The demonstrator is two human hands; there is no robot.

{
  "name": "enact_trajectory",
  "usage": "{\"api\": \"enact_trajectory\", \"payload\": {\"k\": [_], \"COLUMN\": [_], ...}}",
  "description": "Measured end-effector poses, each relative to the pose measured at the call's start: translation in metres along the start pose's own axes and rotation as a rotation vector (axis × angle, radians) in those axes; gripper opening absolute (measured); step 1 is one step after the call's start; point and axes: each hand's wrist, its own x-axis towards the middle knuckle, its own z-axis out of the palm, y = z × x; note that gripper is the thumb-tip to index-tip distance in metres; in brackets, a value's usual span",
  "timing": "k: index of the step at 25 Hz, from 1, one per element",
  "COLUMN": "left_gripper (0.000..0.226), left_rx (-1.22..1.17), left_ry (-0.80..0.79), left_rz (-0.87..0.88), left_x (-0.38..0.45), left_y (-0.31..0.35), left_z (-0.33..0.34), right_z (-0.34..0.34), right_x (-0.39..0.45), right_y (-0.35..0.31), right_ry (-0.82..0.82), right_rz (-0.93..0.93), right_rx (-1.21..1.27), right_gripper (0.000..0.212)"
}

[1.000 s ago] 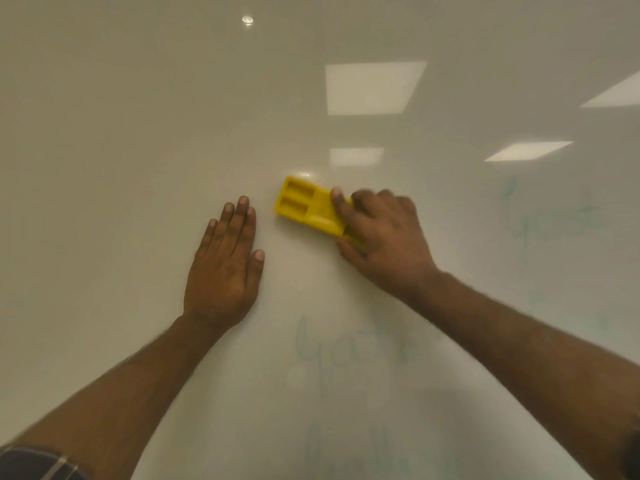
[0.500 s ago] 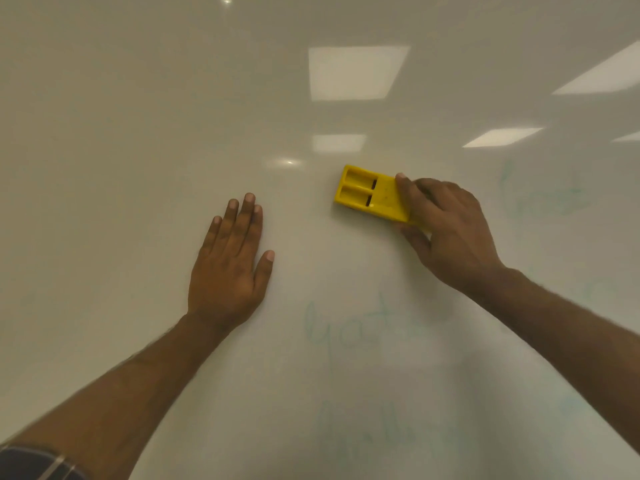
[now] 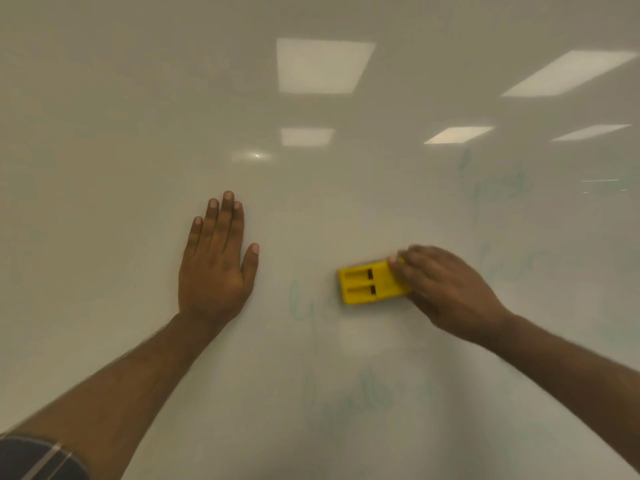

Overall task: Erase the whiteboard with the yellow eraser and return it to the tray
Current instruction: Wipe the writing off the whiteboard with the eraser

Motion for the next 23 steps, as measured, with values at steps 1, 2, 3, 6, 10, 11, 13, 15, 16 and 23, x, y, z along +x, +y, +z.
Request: {"api": "enact_trajectory", "payload": {"k": [1,2,3,6,10,11,13,15,16,23], "left_gripper": [0.067,0.068,0.069,0.069,0.067,0.067,0.067,0.068,0.068,0.068], "left_rx": [-0.011,-0.018,-0.020,-0.008,0.020,0.019,0.003,0.001,-0.001,0.017], "left_ry": [-0.004,-0.009,-0.016,-0.037,-0.034,-0.035,-0.038,-0.035,-0.035,-0.031], "left_rz": [-0.017,-0.032,-0.042,-0.026,-0.006,-0.017,-0.054,-0.084,-0.093,-0.064], "left_x": [-0.004,-0.009,-0.015,-0.038,-0.055,-0.056,-0.059,-0.066,-0.071,-0.087], "left_y": [0.003,0.006,0.008,0.012,0.012,0.014,0.020,0.026,0.029,0.031], "left_z": [0.001,0.001,0.001,0.006,0.011,0.012,0.012,0.013,0.014,0.019], "right_z": [-0.003,-0.005,-0.006,-0.002,0.017,0.018,0.016,0.007,0.004,0.016], "right_x": [0.012,0.024,0.037,0.049,-0.010,-0.030,-0.059,-0.065,-0.059,0.018], "right_y": [0.008,0.014,0.017,0.010,-0.021,-0.028,-0.025,-0.008,0.001,-0.019], "right_ry": [0.029,0.066,0.092,0.144,0.097,0.053,-0.040,-0.067,-0.054,0.156], "right_rz": [0.073,0.177,0.283,0.388,0.138,0.073,-0.059,-0.132,-0.116,0.193], "right_rx": [-0.013,-0.010,0.011,0.088,0.117,0.115,0.088,0.052,0.044,0.142], "right_gripper": [0.050,0.055,0.060,0.060,0.052,0.051,0.050,0.048,0.048,0.056]}}
